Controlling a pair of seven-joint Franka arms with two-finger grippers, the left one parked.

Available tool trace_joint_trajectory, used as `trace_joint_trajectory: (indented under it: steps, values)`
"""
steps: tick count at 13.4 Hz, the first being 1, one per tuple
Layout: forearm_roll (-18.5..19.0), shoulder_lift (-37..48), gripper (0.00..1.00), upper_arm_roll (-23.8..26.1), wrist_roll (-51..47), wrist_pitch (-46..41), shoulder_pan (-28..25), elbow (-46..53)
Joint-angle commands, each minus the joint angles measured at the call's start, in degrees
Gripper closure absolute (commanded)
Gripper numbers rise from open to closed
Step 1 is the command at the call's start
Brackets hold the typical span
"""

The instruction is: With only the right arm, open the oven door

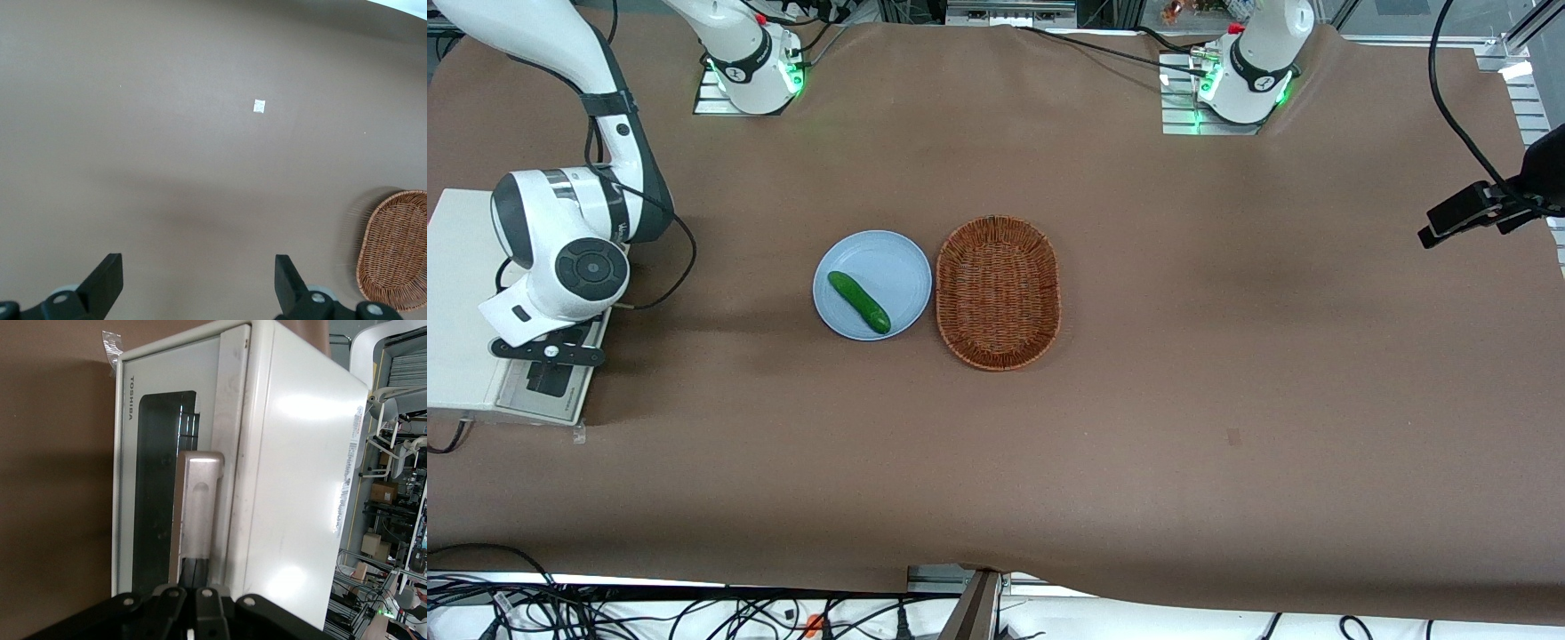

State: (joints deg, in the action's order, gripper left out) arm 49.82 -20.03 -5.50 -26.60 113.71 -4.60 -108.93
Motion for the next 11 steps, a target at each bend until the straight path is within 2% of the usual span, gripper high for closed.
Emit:
trace_joint_trajectory:
  steps: [1, 5, 8, 11]
  values:
    - [0.98, -1.15, 1.0, -0.12, -2.66, 0.89, 0.55, -0.67]
    - [-0.42, -1.33, 1.0, 0.67, -5.65, 0.8, -0.06, -0.85]
    - [-5.77, -1.33, 1.0, 0.76, -5.66, 1.16, -0.67, -0.67]
    - [-9.03, -1.42, 1.0, 0.76, -5.74, 1.94, -1.82, -0.41]
